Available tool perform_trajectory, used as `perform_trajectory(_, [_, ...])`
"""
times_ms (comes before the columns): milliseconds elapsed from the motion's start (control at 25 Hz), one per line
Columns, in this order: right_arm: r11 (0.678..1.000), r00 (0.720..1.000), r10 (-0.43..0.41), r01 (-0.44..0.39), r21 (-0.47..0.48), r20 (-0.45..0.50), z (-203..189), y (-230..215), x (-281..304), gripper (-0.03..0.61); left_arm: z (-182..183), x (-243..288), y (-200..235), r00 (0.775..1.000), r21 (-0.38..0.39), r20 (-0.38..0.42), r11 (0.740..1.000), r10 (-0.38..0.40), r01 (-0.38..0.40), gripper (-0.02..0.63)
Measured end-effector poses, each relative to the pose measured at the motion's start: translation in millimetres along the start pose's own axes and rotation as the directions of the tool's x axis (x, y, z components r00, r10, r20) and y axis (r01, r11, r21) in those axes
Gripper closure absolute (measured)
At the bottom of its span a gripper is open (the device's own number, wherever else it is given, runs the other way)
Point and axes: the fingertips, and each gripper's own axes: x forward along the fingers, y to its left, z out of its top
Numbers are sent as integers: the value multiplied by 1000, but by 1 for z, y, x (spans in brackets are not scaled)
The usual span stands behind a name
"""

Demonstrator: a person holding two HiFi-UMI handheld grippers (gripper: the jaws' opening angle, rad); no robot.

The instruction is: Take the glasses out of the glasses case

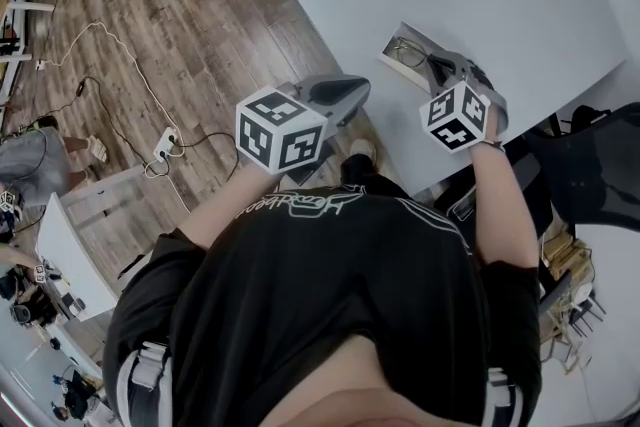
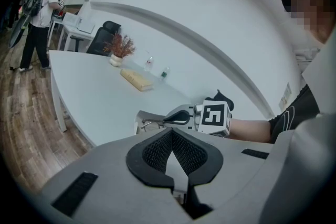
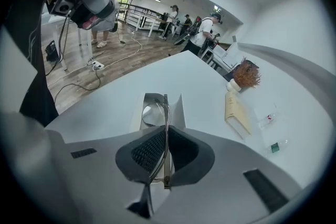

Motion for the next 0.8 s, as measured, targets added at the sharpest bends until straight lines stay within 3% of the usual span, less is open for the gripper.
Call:
perform_trajectory(360, [995,995,-95,94,19,32,19,-8,-36,557,-1,-20,-14,1000,35,14,999,-16,16,606])
perform_trajectory(800, [967,967,-212,187,170,144,51,10,-123,557,6,-63,-44,997,97,80,995,-20,12,606])
